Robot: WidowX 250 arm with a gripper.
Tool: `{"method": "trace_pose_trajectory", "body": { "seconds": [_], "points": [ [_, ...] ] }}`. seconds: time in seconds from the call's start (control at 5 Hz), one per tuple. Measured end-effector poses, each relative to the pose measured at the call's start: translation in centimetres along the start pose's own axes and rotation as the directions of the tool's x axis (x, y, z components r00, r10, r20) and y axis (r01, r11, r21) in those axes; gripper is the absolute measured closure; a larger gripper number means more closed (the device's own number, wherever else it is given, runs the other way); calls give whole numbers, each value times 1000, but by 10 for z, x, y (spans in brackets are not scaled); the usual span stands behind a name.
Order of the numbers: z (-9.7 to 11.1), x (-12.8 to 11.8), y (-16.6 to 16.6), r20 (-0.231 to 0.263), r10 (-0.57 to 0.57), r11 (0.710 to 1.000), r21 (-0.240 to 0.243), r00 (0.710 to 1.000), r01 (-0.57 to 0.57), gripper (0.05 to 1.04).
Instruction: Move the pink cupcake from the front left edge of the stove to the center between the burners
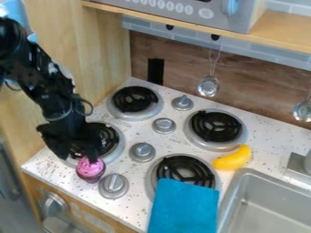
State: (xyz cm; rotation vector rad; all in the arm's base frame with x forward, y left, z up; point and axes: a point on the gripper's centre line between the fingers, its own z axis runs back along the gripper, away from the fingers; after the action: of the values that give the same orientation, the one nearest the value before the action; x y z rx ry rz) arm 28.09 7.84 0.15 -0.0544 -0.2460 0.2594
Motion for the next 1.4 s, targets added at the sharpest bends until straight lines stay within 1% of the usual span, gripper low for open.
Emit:
{"method": "trace_pose_trajectory", "body": {
  "seconds": [0.2, 0.4, 0.6, 0.8, 1.0, 1.4],
  "points": [
    [7, -4, 12, -17, -40, 999, 27, 999, 41, 83],
    [9, -7, 23, -31, -44, 998, 42, 999, 45, 83],
    [7, -4, 25, -28, -47, 997, 54, 999, 49, 83],
    [-1, -5, 26, -42, -52, 997, 47, 998, 54, 83],
    [-5, -3, 25, -42, -34, 999, 40, 999, 35, 83],
    [-20, 2, 10, -56, -42, 998, 38, 998, 44, 83]
  ]
}}
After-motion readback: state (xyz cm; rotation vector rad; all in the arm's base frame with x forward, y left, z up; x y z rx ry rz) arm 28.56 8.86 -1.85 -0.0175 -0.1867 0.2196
